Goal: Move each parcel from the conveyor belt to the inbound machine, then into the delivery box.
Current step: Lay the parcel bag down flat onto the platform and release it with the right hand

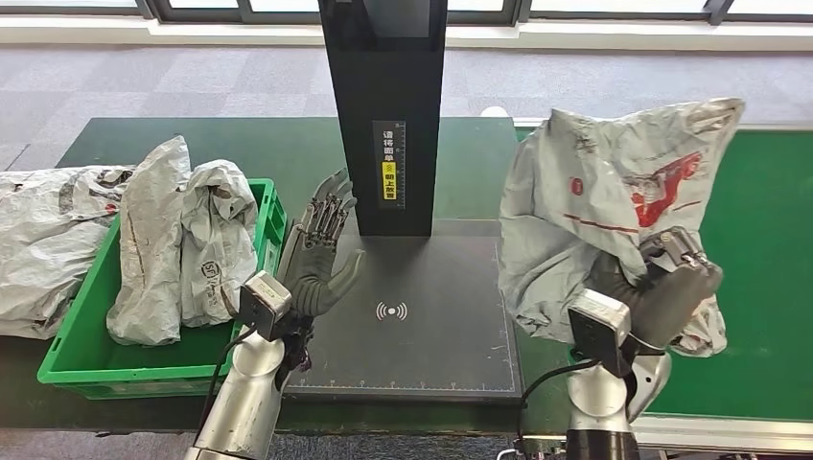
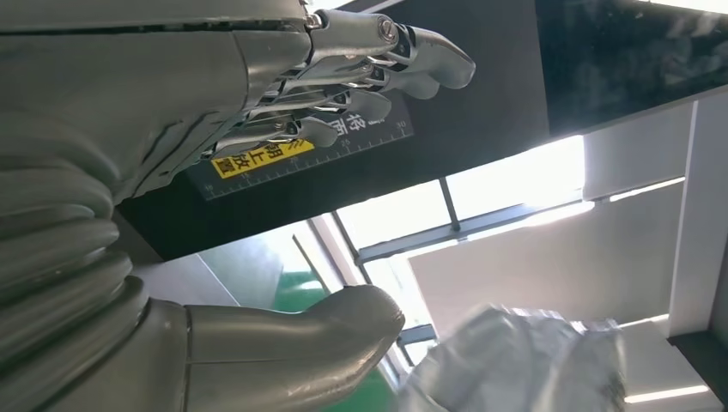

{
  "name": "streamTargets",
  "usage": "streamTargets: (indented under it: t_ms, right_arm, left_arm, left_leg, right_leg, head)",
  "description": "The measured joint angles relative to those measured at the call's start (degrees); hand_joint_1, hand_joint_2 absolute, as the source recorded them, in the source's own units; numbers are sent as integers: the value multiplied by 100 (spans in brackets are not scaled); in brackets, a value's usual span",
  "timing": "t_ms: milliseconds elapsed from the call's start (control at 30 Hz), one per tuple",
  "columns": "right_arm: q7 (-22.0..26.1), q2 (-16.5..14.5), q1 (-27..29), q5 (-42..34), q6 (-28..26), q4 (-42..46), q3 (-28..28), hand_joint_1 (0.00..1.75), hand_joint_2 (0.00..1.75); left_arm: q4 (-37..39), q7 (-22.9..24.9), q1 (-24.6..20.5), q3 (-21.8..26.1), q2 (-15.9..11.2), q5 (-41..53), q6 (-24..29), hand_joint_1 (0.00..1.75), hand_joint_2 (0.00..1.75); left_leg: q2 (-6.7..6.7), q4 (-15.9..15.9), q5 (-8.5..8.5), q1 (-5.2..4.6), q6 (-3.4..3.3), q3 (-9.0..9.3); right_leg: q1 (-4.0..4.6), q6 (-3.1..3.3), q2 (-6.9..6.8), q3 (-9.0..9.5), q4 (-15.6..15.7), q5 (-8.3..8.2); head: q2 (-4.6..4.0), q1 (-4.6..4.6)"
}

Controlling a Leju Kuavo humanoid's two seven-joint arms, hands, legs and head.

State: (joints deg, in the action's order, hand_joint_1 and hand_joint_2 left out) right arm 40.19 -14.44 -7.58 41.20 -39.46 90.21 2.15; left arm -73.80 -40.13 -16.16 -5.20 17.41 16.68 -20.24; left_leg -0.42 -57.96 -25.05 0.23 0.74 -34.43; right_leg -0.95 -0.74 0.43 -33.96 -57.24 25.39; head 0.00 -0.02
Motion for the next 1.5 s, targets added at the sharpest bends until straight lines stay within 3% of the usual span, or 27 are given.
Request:
streamTargets:
  t_ms: [200,533,567,667,700,800,1033,1233,1500]
  right_arm:
    - [-4,-1,-108,127,237,-764,-768,175,175]
    - [-8,-1,-184,-36,403,-1520,-1101,175,175]
    - [-9,-1,-191,-54,462,-1593,-1106,144,175]
    - [-10,-1,-229,-146,593,-1969,-1109,27,44]
    - [-10,-1,-244,-165,594,-2117,-1109,13,0]
    - [-10,-1,-279,-162,567,-2515,-1109,0,0]
    - [-7,-8,-351,-336,653,-3102,-1109,0,0]
    - [-8,-10,-394,-622,986,-3354,-1109,0,0]
    - [-7,-8,-404,-1235,1635,-3395,-1109,0,0]
  left_arm:
    - [137,-3,-131,-44,32,-103,60,0,175]
    - [232,-4,-152,-82,32,-175,113,0,175]
    - [240,-4,-155,-91,32,-189,127,0,175]
    - [268,-4,-170,-151,32,-283,225,0,175]
    - [275,-4,-174,-170,32,-326,250,0,175]
    - [288,-4,-182,-208,32,-430,251,0,175]
    - [292,-6,-191,-234,18,-852,7,0,175]
    - [263,-6,-193,-262,-5,-1101,-333,0,175]
    - [244,-6,-193,-331,-26,-1009,-301,0,175]
  left_leg:
    - [-4,1,1,1,-1,0]
    - [-7,0,0,0,0,-2]
    - [-7,0,0,0,0,-2]
    - [-7,1,0,0,1,-3]
    - [-7,1,0,1,1,-3]
    - [-7,1,0,1,1,-3]
    - [-10,1,0,0,1,-4]
    - [-11,1,0,0,1,-5]
    - [-11,0,0,0,1,-4]
  right_leg:
    - [1,0,-3,3,0,0]
    - [0,0,-3,2,1,0]
    - [0,0,-3,2,1,1]
    - [1,1,-3,2,0,1]
    - [1,1,-4,2,0,1]
    - [1,1,-4,3,0,1]
    - [0,0,-4,3,0,1]
    - [0,0,-5,3,0,1]
    - [0,0,-5,2,0,1]
  head:
    - [0,0]
    - [0,0]
    - [0,0]
    - [0,0]
    - [0,0]
    - [0,0]
    - [0,0]
    - [0,0]
    - [0,0]
